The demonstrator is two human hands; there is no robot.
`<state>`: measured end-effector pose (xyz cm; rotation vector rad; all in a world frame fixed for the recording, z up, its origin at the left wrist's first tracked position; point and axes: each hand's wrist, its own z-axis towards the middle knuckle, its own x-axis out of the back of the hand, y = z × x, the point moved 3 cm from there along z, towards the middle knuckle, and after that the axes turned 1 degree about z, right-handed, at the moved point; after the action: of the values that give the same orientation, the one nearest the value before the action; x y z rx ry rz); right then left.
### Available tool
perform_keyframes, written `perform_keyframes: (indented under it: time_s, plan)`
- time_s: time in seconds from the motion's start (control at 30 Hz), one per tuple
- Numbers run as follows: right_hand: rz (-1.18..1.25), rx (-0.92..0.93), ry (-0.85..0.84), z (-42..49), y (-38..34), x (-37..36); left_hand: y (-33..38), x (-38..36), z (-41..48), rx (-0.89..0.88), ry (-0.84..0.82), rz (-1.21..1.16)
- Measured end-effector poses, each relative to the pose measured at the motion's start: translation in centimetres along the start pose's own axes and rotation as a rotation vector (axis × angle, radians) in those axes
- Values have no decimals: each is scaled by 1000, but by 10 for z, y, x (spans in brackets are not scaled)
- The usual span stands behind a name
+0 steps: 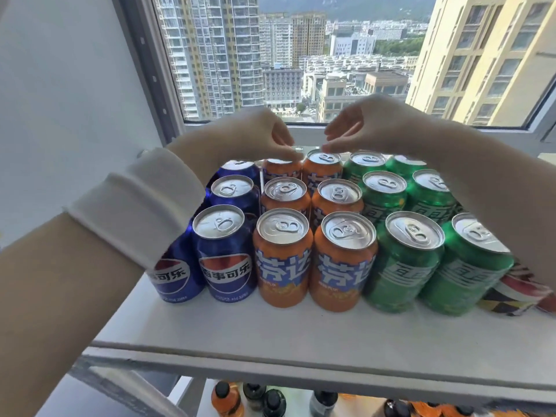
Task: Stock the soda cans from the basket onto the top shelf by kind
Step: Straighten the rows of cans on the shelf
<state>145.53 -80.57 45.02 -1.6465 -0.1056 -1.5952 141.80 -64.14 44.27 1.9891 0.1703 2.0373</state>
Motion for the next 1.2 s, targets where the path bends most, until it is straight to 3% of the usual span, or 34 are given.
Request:
perform_keyframes:
  time_s: [0.07,0.23,0.6,1.03,1.2]
  plan:
    - [-119,-12,-13,16,2,-5,-5,-2,15,20,30,63]
    - [-271,-55,-71,40,8,-23,-14,-19,39,48,-75,88]
    - [-227,-43,-19,35,8,-23,-15,-17,34,12,-14,14]
    - [-144,-30,-91,20,12,-16,-2,-14,28,23,-128,146]
    - [-114,-82,-64,-11,43,26,48,-5,26,-133,-36,71]
